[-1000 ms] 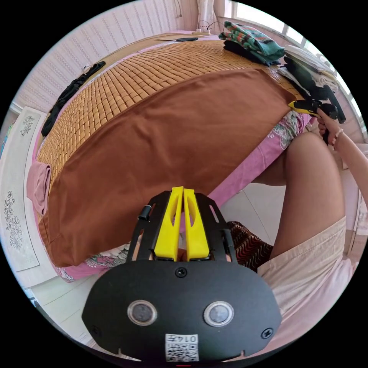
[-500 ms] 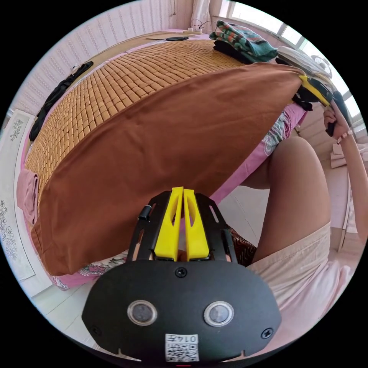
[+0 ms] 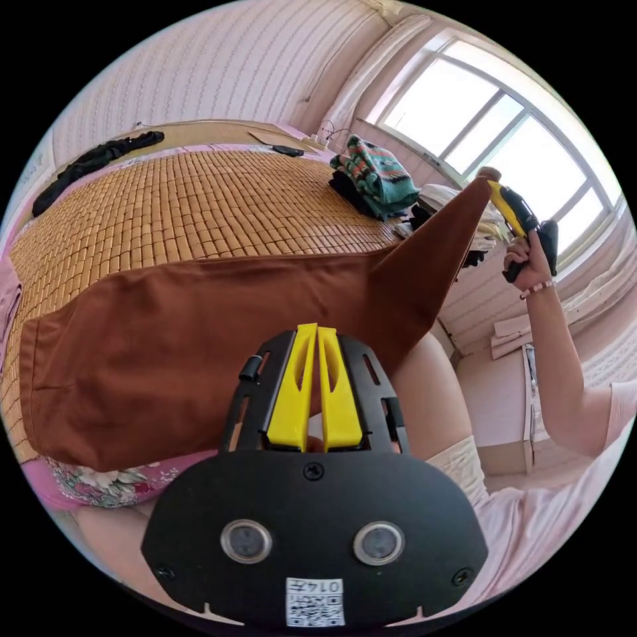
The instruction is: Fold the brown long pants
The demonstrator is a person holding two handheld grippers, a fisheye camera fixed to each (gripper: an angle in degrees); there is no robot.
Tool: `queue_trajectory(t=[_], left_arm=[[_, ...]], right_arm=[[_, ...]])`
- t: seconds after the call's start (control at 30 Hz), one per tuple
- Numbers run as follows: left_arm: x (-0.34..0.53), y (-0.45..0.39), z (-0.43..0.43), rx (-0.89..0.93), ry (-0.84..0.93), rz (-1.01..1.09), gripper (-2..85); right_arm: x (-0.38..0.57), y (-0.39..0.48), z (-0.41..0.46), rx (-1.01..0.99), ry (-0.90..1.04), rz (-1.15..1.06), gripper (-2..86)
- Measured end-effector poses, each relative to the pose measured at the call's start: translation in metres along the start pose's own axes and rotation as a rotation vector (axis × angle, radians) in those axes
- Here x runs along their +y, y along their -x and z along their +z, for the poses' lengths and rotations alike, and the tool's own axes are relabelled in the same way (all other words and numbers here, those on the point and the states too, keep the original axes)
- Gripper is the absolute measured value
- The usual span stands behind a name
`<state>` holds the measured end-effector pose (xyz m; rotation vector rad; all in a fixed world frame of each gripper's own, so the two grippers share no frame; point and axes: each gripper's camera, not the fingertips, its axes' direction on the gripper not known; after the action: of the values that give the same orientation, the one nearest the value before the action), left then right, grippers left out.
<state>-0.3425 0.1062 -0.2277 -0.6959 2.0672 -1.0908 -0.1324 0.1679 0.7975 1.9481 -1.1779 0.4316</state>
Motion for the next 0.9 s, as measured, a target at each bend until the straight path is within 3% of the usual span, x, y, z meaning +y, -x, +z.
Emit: queue_trajectory(t=[0.2,0.27,0.43,0.6,0.73,0.9], left_arm=[[0.055,0.088,-0.124,-0.068,-0.235,-0.254,-1.0],[0.093,0.121,-0.179,-0.167,-0.319,-0.373,-1.0],[0.169,0.175,-0.254,-0.369,-0.394,-0.627,-0.8],[0.205,0.196,-0.274,-0.376,-0.409,-0.714,1.5],[0.188,0.195,-0.259,-0.335,-0.395,-0.677,5.5],[0.136,0.17,-0.233,-0.503,-0.306,-0.516,9.3]], right_arm=[[0.018,0.193,0.195,-0.344,0.364,-0.387,1.5],[0.056,0.274,0.273,-0.476,0.487,-0.463,2.4],[0.165,0.326,0.417,-0.398,0.939,-0.371,3.6],[0.202,0.304,0.41,-0.396,0.993,-0.311,3.7],[0.189,0.274,0.372,-0.205,0.963,-0.322,5.2],[0.187,0.25,0.331,-0.004,0.9,-0.267,6.8]])
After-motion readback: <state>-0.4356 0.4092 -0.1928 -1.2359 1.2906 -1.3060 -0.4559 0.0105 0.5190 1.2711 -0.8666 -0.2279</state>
